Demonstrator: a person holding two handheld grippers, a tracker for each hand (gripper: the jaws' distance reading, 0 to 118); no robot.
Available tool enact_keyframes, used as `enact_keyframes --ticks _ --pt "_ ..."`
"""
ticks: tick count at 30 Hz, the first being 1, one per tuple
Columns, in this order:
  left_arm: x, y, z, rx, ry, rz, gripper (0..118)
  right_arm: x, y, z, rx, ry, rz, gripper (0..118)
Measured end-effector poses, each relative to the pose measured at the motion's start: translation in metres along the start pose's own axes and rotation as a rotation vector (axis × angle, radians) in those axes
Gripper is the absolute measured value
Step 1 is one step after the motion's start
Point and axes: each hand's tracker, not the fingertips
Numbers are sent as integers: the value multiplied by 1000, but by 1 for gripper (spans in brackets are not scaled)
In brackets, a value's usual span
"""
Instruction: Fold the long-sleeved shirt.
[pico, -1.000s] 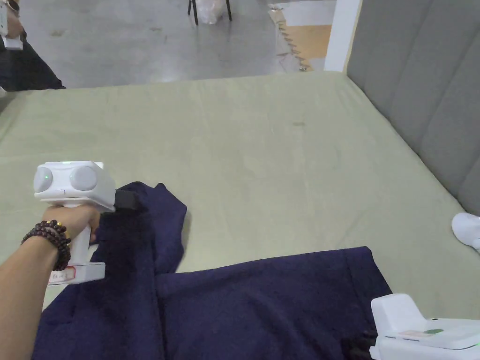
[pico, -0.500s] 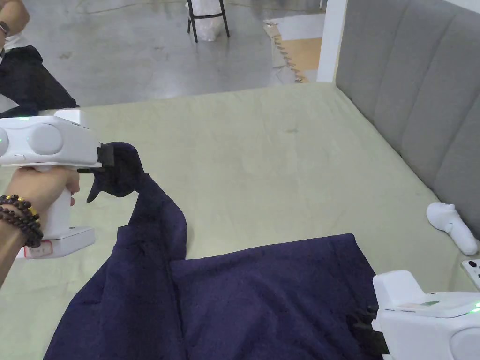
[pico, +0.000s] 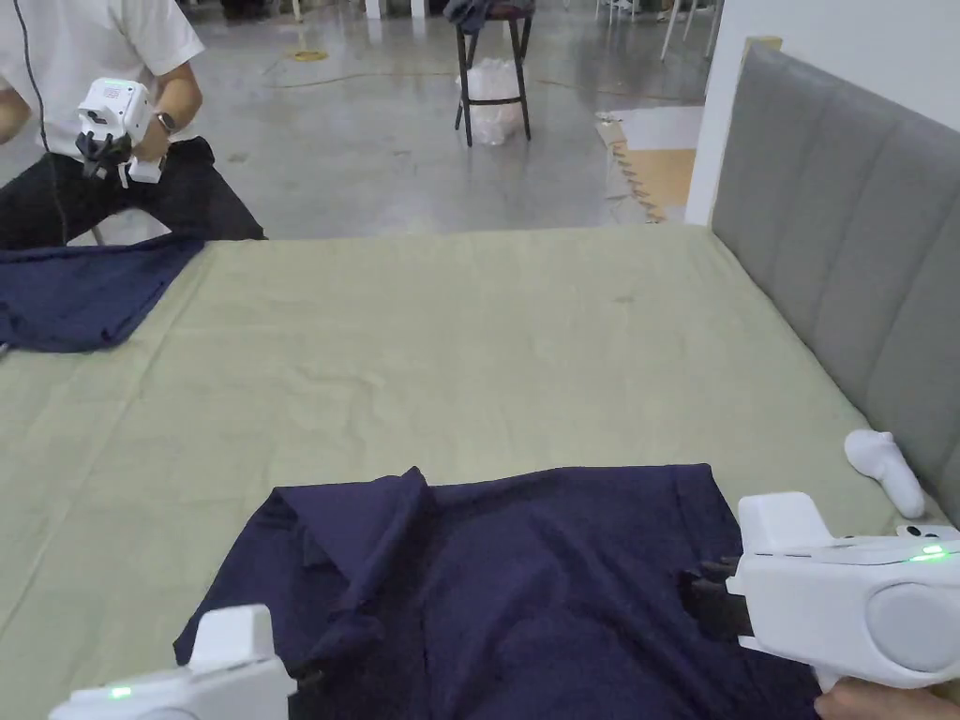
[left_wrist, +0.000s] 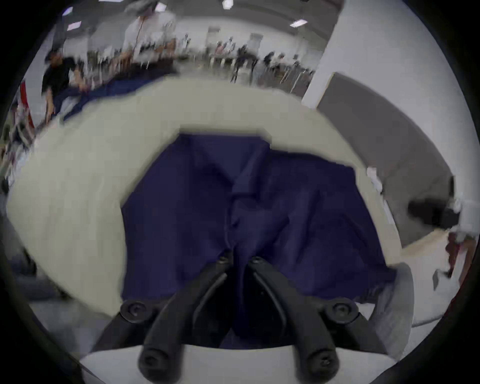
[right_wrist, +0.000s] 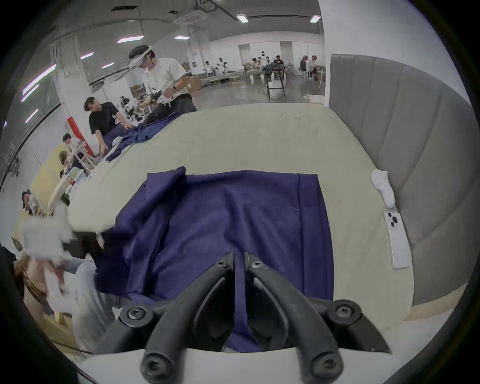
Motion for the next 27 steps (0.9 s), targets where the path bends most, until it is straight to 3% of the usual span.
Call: enact_keyframes --ticks 3,5,7,8,9,11,12,16,17,18,19,27 --pt "-19 -37 -47 -137 59 40 11 -2 -5 5 -3 -6 10 6" --pt "-19 -39 -46 -2 25 29 11 -3 -7 8 -4 -12 15 6" --pt "-18 -25 -42 -70 50 46 12 -2 -11 11 -3 -9 13 6" --pt "-9 -22 -41 -73 51 35 18 -2 -12 10 -4 -6 9 6" --pt "-10 -19 -40 -80 47 23 28 -2 -12 9 -5 -5 6 6" --pt "-10 -17 -28 -42 12 12 87 -3 -15 9 -7 -13 -1 6" --pt "-8 -15 -22 -28 3 19 110 -4 -15 10 -6 -12 -1 6" --pt "-1 10 16 59 -36 34 98 -4 -14 5 -12 2 -10 6" --pt "0 22 24 66 -34 52 81 -5 -13 2 -16 -2 -7 6" --pt "-1 33 31 86 -61 61 49 -6 -12 0 -19 -5 -5 6" --pt "-2 44 36 119 -88 64 5 -6 -11 -2 -21 -7 -3 6" --pt "-13 145 5 190 52 6 4 1 -8 -21 -59 -8 -12 6"
